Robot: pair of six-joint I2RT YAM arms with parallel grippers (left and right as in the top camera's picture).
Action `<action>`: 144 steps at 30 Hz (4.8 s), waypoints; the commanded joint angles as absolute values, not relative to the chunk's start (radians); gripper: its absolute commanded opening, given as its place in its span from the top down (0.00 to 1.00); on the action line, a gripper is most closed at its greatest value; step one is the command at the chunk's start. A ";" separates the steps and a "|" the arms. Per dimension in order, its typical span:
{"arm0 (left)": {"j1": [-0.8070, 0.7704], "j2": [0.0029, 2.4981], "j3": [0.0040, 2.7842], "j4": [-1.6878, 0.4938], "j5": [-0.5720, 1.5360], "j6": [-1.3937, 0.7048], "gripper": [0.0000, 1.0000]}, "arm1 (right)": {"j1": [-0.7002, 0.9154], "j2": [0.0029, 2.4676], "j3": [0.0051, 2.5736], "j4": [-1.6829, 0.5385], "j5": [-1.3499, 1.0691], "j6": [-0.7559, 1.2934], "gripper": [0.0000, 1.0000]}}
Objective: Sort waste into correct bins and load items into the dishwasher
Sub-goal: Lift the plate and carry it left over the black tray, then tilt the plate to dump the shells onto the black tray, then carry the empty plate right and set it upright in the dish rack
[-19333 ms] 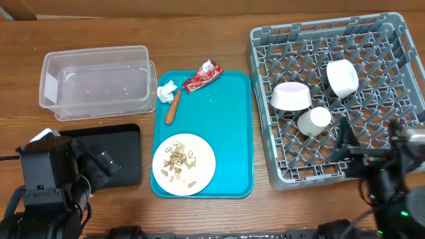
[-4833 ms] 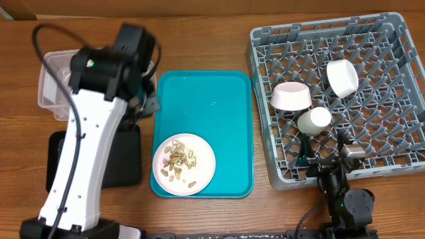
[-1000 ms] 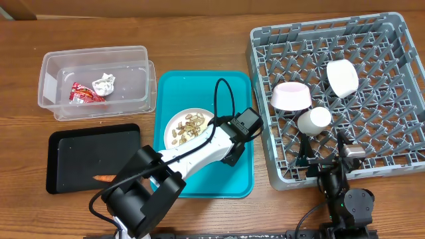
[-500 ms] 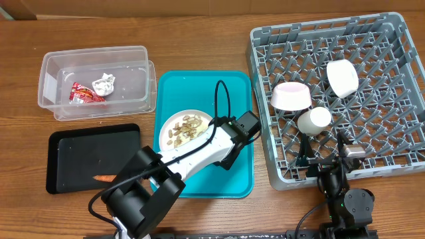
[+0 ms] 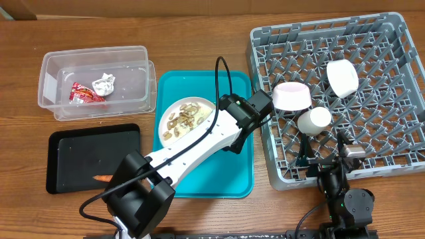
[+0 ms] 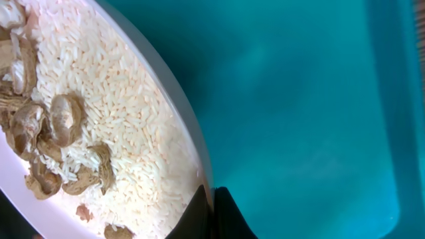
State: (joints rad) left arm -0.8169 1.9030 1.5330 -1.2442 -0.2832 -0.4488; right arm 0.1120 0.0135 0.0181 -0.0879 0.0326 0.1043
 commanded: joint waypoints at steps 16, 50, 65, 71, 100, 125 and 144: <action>-0.694 1.788 1.560 -1.407 -0.286 -0.757 0.96 | 0.109 0.003 0.008 -0.080 0.031 0.108 0.00; 0.411 1.259 1.022 -0.963 0.858 -0.153 0.95 | 0.109 0.003 0.008 -0.080 0.031 0.108 0.00; 0.817 1.079 1.015 -1.213 1.313 0.290 0.96 | 0.109 0.003 0.008 -0.080 0.031 0.108 0.00; 0.884 1.079 0.957 -1.290 1.492 0.461 0.96 | 0.109 0.003 0.008 -0.080 0.031 0.108 0.00; 0.171 1.090 1.128 -0.810 1.037 -0.045 0.96 | 0.109 0.003 0.008 -0.080 0.031 0.108 0.00; -0.525 1.899 1.128 0.743 0.738 -1.122 0.96 | 0.109 0.003 0.008 -0.080 0.031 0.108 0.00; -0.498 1.804 1.208 0.319 0.713 -0.838 0.00 | 0.109 0.003 0.008 -0.080 0.031 0.108 0.00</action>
State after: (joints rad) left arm -0.5163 1.8877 1.1454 0.3958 0.7181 -0.9749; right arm 0.1120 0.0128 0.0181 -0.0875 0.0303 0.1043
